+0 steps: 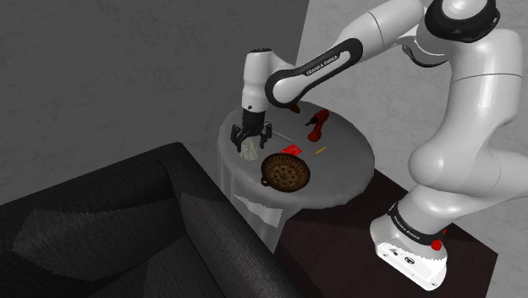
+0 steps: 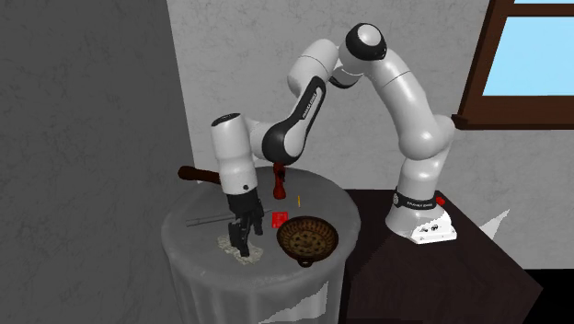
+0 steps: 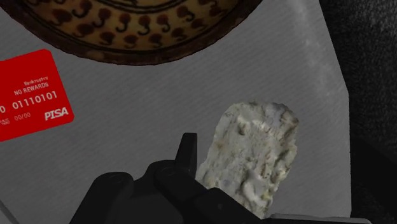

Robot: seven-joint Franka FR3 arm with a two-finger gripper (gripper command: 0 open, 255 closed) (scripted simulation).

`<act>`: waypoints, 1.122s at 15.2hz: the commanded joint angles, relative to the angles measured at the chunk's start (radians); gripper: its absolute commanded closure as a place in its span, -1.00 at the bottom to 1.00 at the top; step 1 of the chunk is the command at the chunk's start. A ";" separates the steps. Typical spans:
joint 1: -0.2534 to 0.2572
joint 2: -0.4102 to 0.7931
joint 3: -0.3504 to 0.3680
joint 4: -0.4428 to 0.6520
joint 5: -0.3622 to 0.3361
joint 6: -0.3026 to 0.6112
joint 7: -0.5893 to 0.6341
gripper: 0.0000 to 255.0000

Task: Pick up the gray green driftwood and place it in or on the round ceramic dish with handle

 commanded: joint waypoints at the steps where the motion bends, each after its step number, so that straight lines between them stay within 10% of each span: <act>1: 0.021 0.013 -0.025 0.000 -0.022 0.004 -0.003 -1.00; 13: 0.057 0.043 -0.073 -0.007 -0.059 0.046 0.019 -1.00; 14: 0.057 0.043 -0.073 -0.007 -0.059 0.046 0.019 1.00; 17: 0.058 0.044 -0.074 -0.006 -0.060 0.046 0.018 1.00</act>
